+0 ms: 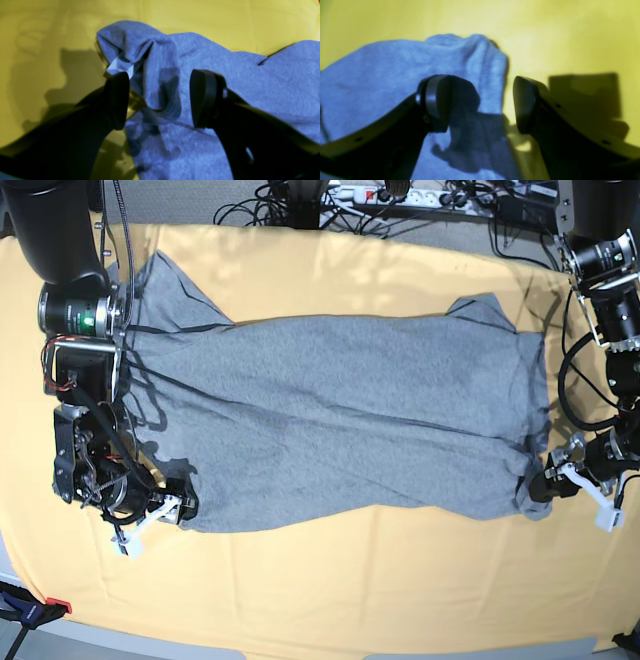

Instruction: Layout the t-shirt on the table in an organized manner, then fold the t-shirt properly

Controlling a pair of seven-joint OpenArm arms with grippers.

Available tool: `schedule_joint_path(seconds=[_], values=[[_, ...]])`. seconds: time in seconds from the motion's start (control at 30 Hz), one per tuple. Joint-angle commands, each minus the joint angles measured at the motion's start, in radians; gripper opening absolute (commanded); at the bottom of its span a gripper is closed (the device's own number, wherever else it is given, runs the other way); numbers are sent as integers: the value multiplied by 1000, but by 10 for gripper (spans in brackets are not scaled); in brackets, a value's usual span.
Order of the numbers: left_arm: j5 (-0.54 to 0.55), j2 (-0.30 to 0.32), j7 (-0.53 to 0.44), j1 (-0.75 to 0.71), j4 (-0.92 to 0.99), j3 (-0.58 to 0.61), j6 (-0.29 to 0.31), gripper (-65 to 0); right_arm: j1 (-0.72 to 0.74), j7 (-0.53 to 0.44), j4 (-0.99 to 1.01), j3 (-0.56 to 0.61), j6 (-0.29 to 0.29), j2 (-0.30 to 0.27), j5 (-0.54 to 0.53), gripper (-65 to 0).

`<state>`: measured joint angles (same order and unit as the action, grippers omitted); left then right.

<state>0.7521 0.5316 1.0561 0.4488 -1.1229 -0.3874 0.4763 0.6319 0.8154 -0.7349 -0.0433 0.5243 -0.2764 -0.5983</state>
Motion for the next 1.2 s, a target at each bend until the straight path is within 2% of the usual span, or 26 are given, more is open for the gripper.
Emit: schedule_joint_path(seconds=[0.0,0.07,0.13,0.2,0.27,0.3,0.33,0.47,0.63,0.8,0.9,1.17], values=[[17,19,-16,29,-16,-6,3,-260,21,8,-14,-2,32,-4,-29,-247],[17,19,-16,29,-16,-6,3,-260,24,11,-14,-2,80,-4,-56,-249],[17,20,-16,28,-16,-6,3,-260,31,10,-14,-2,136,-4,-88,-307],[16,20,-15,28,-16,-6,3,-260,39,7,-14,-2,174,-4,-113,-438],[17,20,-16,29,-16,-6,3,-260,50,6,-16,-2,174,-4,-108,-592],[17,20,-16,29,-16,-6,3,-260,57,6,-19,-2,174,-5,-106,-638],[17,19,-16,29,-16,-6,3,-260,66,6,-19,-2,174,-7,-100,-650],[32,20,-16,32,-16,-6,3,-260,114,8,-23,-3,174,-32,-41,-650],[39,20,-16,67,-16,-6,4,-260,146,15,-24,-3,173,-113,10,-650],[56,19,-17,103,-16,-6,34,-260,146,6,-24,-3,94,-190,56,-650],[74,13,-17,129,-16,-6,41,-260,146,-29,-24,-3,93,-222,57,-650],[69,3,-47,224,-16,-5,75,-260,147,-134,-24,-3,92,-231,57,-650]])
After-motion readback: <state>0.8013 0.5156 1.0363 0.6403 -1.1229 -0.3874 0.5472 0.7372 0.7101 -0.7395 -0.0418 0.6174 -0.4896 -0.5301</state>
